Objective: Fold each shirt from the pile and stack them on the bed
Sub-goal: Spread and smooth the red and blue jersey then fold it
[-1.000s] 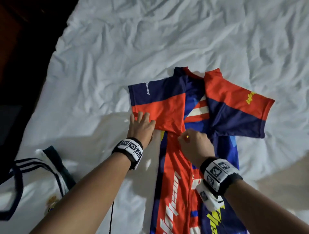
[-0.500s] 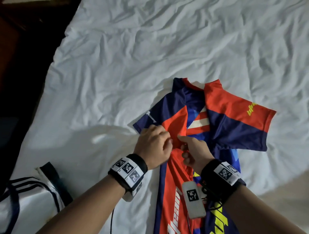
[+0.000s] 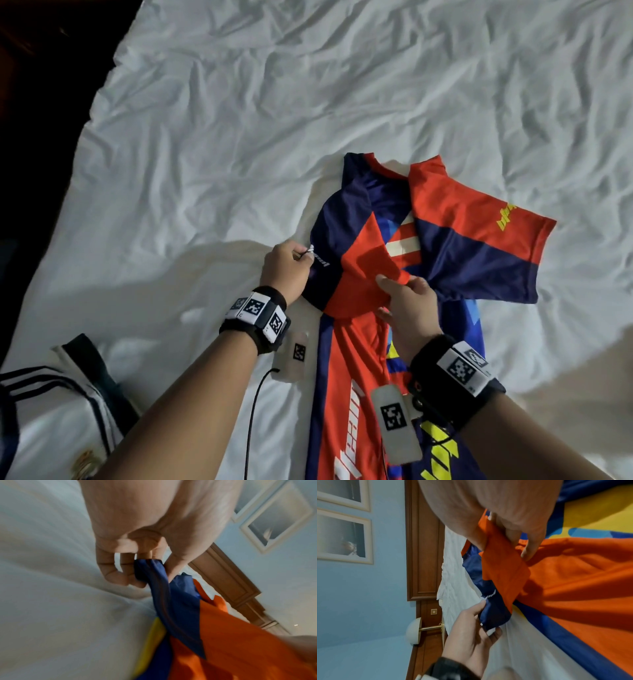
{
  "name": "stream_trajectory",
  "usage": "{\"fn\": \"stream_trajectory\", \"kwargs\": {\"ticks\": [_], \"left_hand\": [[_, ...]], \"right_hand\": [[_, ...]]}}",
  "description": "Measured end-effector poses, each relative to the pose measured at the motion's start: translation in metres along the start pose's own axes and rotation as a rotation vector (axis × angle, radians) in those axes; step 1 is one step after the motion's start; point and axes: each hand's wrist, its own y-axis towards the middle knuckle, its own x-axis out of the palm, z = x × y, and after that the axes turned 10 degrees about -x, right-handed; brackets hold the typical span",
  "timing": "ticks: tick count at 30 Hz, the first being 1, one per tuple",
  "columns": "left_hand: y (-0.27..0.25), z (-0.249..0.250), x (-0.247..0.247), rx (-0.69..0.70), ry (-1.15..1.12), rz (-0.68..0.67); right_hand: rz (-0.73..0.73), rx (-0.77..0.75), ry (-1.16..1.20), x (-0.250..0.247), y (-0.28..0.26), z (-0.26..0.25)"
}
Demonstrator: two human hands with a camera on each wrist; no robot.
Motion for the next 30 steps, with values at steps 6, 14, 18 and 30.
{"fn": "stream_trajectory", "kwargs": {"ticks": [6, 14, 18, 30], "left_hand": [[-0.034, -0.011, 0.022, -0.1, -0.092, -0.267], [-0.035, 0.0, 0.027, -0.134, -0.141, -0.194], [-0.023, 0.007, 0.033, -0.07, -0.098, -0.149], [-0.043, -0.015, 0.043, 0.41, 0.477, 0.159]], "right_hand": [[0.128, -0.161, -0.089, -0.031, 0.001, -0.002], [0.157, -0.295, -0.385, -0.066, 0.0, 0.018], [0.122, -0.27, -0.415, -0.074, -0.001, 0.029], [-0.429, -1.078, -1.416, -0.077, -0.024, 0.062]]}}
